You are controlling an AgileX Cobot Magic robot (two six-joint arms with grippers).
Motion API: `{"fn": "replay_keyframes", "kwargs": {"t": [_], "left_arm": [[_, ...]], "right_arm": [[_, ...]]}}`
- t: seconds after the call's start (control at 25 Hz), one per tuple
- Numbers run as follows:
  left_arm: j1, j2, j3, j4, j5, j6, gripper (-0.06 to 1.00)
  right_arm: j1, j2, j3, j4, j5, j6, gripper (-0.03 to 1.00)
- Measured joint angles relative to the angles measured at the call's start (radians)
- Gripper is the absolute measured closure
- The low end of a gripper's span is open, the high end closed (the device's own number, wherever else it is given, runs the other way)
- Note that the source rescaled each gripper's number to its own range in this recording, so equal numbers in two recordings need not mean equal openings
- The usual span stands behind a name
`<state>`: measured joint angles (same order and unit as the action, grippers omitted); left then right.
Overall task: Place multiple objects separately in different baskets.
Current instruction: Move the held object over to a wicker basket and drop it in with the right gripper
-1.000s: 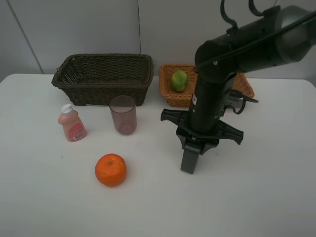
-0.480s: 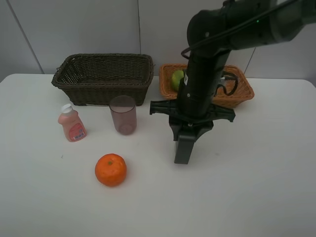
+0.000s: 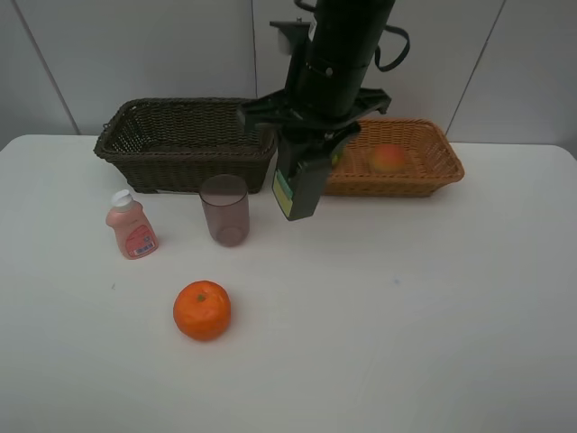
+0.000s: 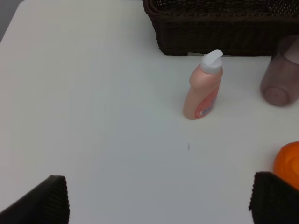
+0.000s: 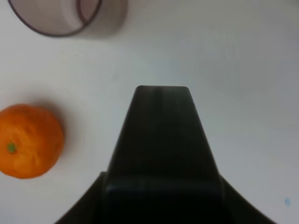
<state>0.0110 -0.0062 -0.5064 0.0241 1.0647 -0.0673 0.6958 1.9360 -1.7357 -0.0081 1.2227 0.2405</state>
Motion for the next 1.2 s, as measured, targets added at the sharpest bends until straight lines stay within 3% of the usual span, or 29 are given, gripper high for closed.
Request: {"fn": "replay_keyframes", "kwargs": {"t": [0.2,0.32,0.56,0.76,1.2], "left_arm": [[0.000,0.000,0.000,0.000,0.000,0.000,-0.06],[0.000,0.000,0.000,0.000,0.000,0.000,-0.06],[0.000,0.000,0.000,0.000,0.000,0.000,-0.06],[0.000,0.000,0.000,0.000,0.000,0.000,-0.06],[0.000,0.000,0.000,0.000,0.000,0.000,-0.06]], "right_arm": [[0.000,0.112,-0.209,-0.019,0.002,-0.063,0.96],[0.000,0.147,-0.286,-0.080,-0.021,-0.074,0.96],[-0.019,0.162,-0.287,-0.151,-0.319,-0.076,0.96],[-0.047,0.183,-0.250,-0.154,-0.558,-0.076,0.96],[-0.082,0.387,-0.246,-0.130,-0.710,-0.076,0.96]]}}
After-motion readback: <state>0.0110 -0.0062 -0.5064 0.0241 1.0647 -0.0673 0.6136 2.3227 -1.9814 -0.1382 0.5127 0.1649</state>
